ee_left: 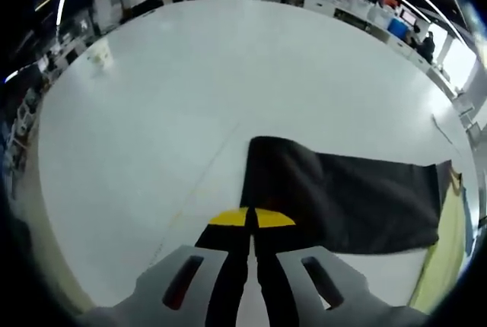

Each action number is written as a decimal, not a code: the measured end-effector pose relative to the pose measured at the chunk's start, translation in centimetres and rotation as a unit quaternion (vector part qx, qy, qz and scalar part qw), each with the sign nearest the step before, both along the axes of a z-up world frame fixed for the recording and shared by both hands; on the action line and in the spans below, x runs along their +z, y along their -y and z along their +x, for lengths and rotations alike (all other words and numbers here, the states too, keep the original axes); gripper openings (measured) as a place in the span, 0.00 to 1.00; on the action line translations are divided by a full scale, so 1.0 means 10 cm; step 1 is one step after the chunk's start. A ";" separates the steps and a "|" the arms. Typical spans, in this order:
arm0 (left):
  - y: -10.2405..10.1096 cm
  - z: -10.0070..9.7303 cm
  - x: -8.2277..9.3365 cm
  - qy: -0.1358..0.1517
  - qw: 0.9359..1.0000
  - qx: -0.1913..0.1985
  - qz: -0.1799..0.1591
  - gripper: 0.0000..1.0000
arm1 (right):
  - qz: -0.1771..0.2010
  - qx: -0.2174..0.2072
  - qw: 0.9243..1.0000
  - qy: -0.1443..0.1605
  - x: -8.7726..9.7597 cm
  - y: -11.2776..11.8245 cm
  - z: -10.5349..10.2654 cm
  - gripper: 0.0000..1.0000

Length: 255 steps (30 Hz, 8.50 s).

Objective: Fold the garment on the visible template until the final outline fits inside the template.

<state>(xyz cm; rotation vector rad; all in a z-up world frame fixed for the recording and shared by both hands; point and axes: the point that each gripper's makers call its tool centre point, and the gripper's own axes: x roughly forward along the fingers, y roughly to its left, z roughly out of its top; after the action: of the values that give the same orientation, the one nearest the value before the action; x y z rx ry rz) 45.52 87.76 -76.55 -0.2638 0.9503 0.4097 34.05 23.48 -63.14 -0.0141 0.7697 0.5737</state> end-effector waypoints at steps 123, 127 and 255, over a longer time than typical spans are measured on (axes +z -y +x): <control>0.22 -1.78 1.96 0.140 0.955 -0.258 0.031 0.55 | 0.027 -0.011 0.994 0.102 0.55 -0.16 -0.69 0.97; 0.15 -1.80 1.98 0.150 0.950 -0.271 0.032 0.55 | 0.022 -0.005 0.995 0.100 0.56 -0.16 -0.68 0.97; 3.14 -1.97 0.19 0.011 0.806 -0.538 -0.248 0.34 | 0.049 0.050 0.985 -0.159 -1.20 0.02 -0.90 0.32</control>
<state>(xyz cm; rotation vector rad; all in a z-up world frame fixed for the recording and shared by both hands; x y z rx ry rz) 25.83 56.36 -74.67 -0.1587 1.0225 -0.9078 25.07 23.23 -75.16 0.1341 1.0545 0.7187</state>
